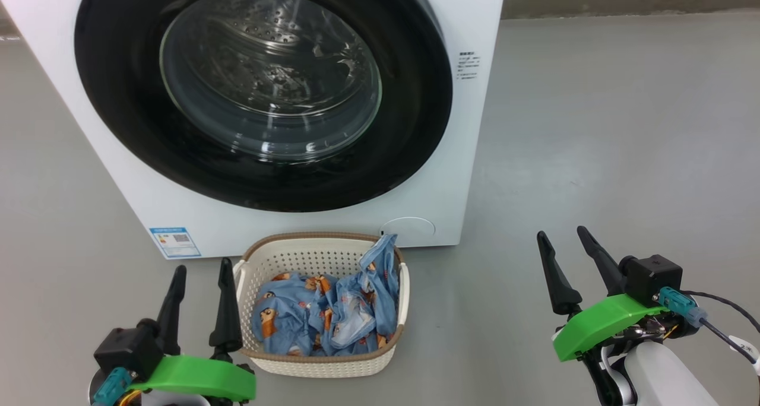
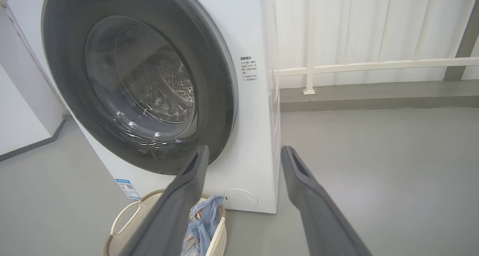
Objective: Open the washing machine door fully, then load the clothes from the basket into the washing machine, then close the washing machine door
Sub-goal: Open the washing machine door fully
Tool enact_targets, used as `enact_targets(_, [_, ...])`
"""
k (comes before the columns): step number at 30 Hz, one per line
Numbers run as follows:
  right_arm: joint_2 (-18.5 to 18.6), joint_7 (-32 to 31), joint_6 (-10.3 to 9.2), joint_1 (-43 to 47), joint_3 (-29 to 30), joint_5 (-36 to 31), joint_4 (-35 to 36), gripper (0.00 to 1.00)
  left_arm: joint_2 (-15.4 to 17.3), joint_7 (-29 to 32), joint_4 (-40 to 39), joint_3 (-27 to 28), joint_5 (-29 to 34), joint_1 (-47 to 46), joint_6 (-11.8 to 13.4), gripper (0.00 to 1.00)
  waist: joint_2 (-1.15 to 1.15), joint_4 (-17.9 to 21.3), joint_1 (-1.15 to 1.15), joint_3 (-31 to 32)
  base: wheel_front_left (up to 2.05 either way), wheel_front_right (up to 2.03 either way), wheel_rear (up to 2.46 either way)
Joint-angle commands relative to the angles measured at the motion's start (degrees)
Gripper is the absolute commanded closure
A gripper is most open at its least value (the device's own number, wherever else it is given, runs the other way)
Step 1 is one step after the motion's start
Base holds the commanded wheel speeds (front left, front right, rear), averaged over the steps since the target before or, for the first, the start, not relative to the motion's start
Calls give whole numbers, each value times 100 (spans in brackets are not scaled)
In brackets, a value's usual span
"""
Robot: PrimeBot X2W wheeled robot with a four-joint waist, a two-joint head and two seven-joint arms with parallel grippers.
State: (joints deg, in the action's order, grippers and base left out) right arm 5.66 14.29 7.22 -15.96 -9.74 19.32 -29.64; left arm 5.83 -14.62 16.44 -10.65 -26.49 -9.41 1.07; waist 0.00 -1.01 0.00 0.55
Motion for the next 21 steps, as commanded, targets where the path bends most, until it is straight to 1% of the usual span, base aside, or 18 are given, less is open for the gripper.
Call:
enact_targets(1, [11,71,26,-200,-148,39,111,0,70,-38,-144,211,42,-200,-1,0,0,1,0,3,32,32,-64])
enact_targets(21, [16,71,26,-177,-169,50,150,0,53,-38,-9,188,74,-200,-33,0,0,12,0,44,2,2,-5])
